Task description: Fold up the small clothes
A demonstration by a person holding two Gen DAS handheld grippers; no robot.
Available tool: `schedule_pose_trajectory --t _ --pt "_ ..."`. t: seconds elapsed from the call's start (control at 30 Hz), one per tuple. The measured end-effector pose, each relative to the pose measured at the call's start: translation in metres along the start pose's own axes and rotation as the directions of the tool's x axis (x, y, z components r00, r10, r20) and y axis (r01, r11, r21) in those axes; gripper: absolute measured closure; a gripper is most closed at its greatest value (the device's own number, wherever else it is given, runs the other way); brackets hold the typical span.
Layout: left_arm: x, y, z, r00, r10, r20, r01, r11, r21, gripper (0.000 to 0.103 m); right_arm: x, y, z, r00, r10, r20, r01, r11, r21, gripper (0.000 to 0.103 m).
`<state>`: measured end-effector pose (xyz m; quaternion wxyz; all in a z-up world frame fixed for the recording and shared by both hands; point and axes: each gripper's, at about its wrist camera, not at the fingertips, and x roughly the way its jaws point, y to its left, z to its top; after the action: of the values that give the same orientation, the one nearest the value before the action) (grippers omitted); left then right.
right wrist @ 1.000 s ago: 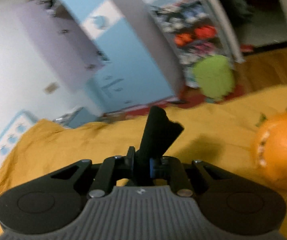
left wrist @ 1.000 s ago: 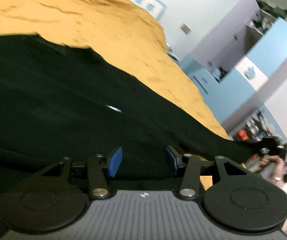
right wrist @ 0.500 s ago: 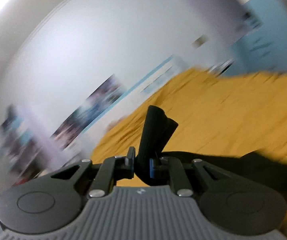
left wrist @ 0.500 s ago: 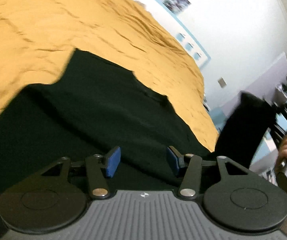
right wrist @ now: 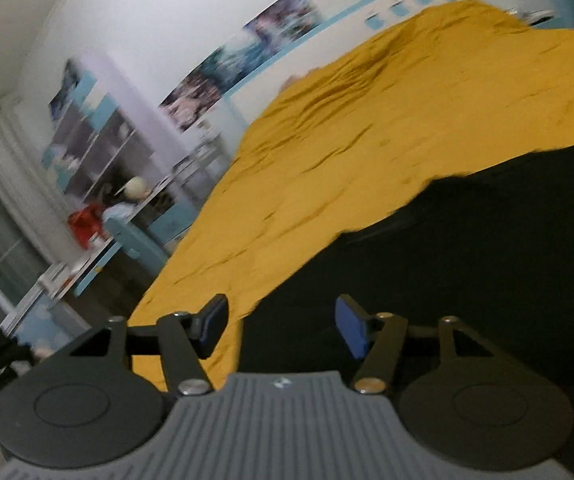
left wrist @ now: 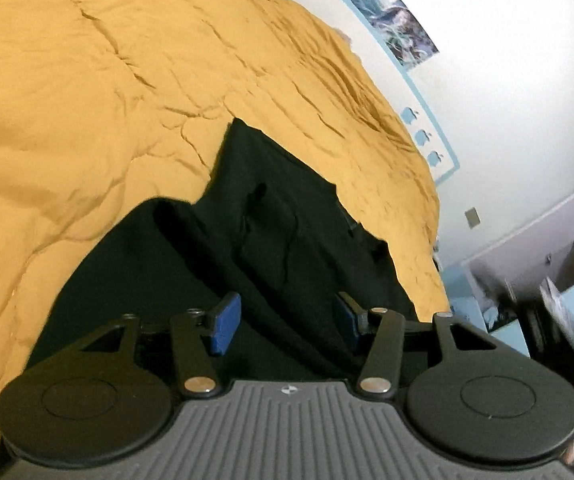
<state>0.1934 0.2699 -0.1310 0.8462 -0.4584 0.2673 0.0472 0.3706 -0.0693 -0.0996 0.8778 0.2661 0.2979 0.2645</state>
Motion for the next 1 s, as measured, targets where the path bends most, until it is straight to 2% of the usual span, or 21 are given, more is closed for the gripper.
schedule_pose_trajectory --t 0.1,0.2,0.23,0.27,0.33,0.4,0.5,0.63,0.7,0.73,0.77,0.83,0.9,0.97,1.0 --pt "0.016 -0.001 0.01 1.0 -0.001 0.006 0.001 1.0 -0.025 0.043 -0.045 -0.053 0.023 0.995 -0.089 0.041 0.086 0.995 0.055 0.038" --pt "0.035 -0.004 0.014 1.0 -0.009 -0.024 0.008 0.998 -0.069 0.043 -0.082 -0.103 0.032 0.983 -0.176 0.053 0.169 0.978 0.119 0.037" --pt "0.041 -0.005 0.013 1.0 -0.006 -0.03 0.004 0.997 -0.082 0.043 -0.087 -0.109 0.034 0.979 -0.194 0.055 0.186 0.973 0.133 0.037" --pt "0.046 -0.005 0.012 0.999 -0.005 -0.032 0.002 0.995 -0.096 0.043 -0.104 -0.131 0.033 0.968 -0.242 0.062 0.23 0.96 0.16 0.037" --pt "0.056 -0.005 0.009 0.999 0.0 -0.047 -0.005 0.993 -0.115 0.043 -0.113 -0.143 0.032 0.965 -0.255 0.063 0.241 0.955 0.172 0.037" --pt "0.065 -0.003 0.006 0.996 0.051 -0.07 -0.06 0.989 -0.136 0.043 -0.123 -0.159 0.029 0.963 -0.263 0.054 0.248 0.948 0.201 0.037" --pt "0.071 0.001 0.001 0.993 0.095 -0.077 -0.105 0.983 -0.149 0.044 -0.124 -0.171 0.019 0.965 -0.261 0.035 0.245 0.94 0.235 0.036" --pt "0.082 0.004 0.005 0.993 0.101 -0.063 -0.109 0.983 -0.147 0.044 -0.114 -0.171 0.018 0.967 -0.252 0.032 0.237 0.939 0.25 0.037" --pt "0.088 0.005 0.009 0.997 0.067 -0.048 -0.073 0.985 -0.155 0.045 -0.107 -0.173 0.019 0.966 -0.255 0.04 0.237 0.938 0.255 0.037" --pt "0.09 0.005 0.01 0.998 0.043 -0.041 -0.049 0.987 -0.151 0.065 -0.105 -0.176 0.019 0.966 -0.256 0.04 0.237 0.935 0.263 0.037" --pt "0.092 0.004 0.01 0.999 0.021 -0.034 -0.026 0.989 -0.146 0.095 -0.102 -0.178 0.021 0.966 -0.255 0.036 0.236 0.932 0.276 0.037" --pt "0.091 -0.001 0.009 1.0 -0.012 -0.013 0.01 0.99 -0.14 0.096 -0.097 -0.181 0.022 0.965 -0.261 0.028 0.242 0.925 0.294 0.036" --pt "0.079 -0.013 0.009 0.997 -0.065 0.045 0.069 0.992 -0.107 0.096 -0.097 -0.185 0.022 0.963 -0.27 0.013 0.253 0.916 0.312 0.037" --pt "0.052 -0.026 0.013 0.978 -0.158 0.135 0.166 0.985 -0.045 0.096 -0.096 -0.188 0.022 0.962 -0.274 0.002 0.258 0.908 0.329 0.036" --pt "0.037 -0.032 0.014 0.968 -0.185 0.17 0.188 0.982 -0.002 0.096 -0.096 -0.189 0.022 0.962 -0.271 -0.002 0.256 0.906 0.338 0.036"
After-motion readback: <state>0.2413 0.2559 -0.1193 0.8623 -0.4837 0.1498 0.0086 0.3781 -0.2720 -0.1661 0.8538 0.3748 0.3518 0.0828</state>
